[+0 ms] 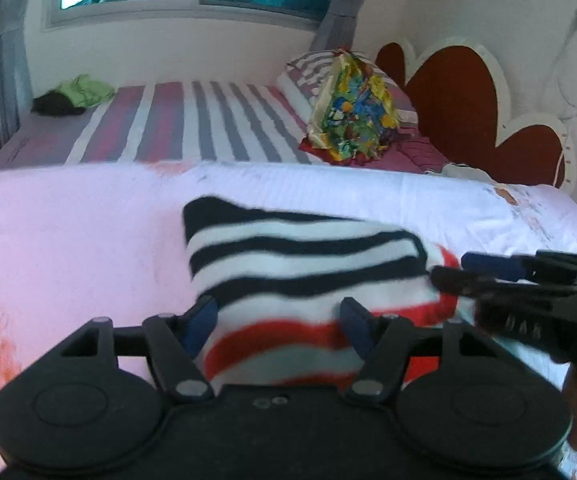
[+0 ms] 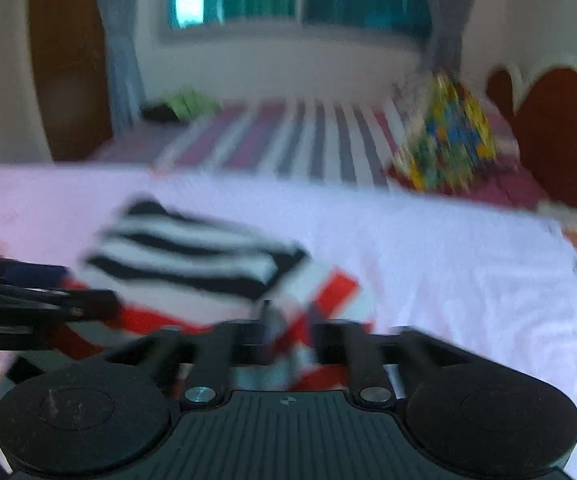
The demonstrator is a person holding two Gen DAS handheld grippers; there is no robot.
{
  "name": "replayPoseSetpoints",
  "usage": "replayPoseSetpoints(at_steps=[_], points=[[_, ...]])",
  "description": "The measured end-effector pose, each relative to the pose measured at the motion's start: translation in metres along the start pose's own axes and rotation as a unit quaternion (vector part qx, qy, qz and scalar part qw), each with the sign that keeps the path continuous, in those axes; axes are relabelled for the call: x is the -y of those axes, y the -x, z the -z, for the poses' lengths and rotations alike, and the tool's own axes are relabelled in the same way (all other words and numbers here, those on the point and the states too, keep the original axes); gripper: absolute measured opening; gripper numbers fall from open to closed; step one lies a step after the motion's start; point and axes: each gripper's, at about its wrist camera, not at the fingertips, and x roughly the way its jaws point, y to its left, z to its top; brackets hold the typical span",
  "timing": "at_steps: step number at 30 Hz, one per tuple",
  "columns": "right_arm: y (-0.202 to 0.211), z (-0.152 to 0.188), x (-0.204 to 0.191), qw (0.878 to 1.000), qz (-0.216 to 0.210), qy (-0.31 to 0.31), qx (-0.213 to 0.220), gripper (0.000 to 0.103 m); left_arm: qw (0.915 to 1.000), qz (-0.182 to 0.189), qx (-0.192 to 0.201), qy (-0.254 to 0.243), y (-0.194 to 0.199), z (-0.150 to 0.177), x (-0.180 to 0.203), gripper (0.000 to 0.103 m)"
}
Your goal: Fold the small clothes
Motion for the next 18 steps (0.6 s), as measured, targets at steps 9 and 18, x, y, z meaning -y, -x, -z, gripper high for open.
replayPoseSetpoints(at_steps=[9,18], points=[[0.015,0.003,-0.001,1.0,-0.024,0.008,-0.019,0.031,0.998,-0.015,-0.016,-0.059,0.013,0.006,0.013,0.063],[0.057,0.083,-0.031,0.997,-0.038,0.066,-0.024,0.029,0.9988,0.029,-0.039,0.002,0.055,0.08,-0.003,0.074]])
